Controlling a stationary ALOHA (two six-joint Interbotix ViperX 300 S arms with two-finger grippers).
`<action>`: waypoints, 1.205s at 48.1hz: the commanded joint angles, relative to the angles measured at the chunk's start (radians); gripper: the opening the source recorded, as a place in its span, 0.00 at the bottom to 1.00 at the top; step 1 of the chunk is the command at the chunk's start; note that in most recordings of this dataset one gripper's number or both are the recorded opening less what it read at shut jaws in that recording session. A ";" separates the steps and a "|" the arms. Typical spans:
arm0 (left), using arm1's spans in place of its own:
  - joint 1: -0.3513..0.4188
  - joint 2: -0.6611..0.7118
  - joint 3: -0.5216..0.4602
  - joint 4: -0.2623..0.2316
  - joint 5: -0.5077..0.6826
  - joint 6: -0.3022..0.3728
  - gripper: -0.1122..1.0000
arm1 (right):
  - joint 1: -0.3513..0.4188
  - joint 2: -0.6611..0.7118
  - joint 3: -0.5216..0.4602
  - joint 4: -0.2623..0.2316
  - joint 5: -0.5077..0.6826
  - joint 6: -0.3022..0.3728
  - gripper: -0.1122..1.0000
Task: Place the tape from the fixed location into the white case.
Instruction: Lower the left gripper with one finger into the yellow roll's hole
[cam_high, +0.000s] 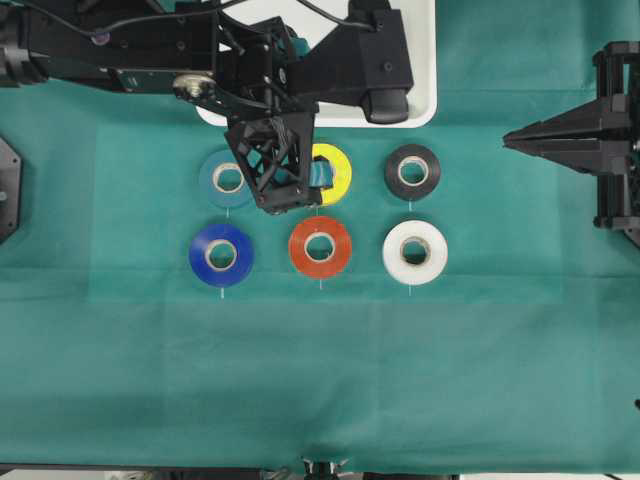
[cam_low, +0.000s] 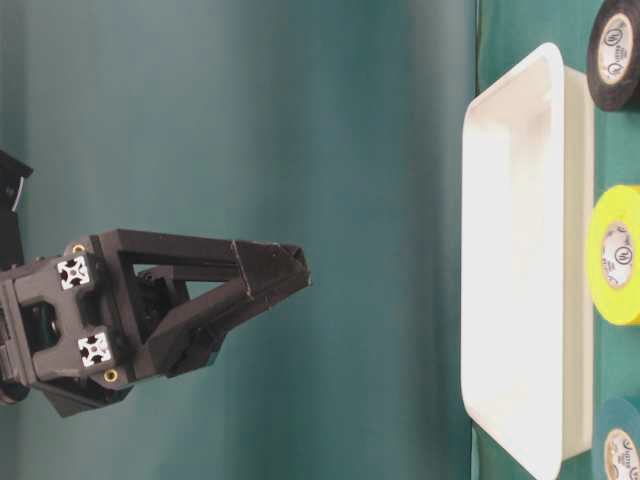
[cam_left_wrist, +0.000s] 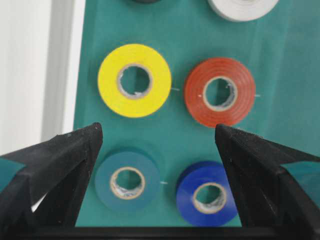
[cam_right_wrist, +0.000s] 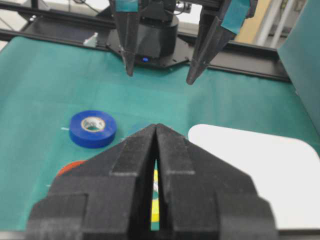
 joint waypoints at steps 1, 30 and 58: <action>0.000 -0.017 -0.026 0.002 -0.003 0.002 0.99 | -0.002 0.003 -0.031 0.000 -0.006 0.002 0.10; -0.002 0.002 -0.060 0.000 -0.055 -0.207 0.99 | -0.002 0.008 -0.029 0.000 -0.005 0.002 0.10; -0.003 0.044 -0.109 -0.003 -0.020 -0.324 0.99 | -0.002 0.012 -0.029 -0.002 0.005 -0.002 0.10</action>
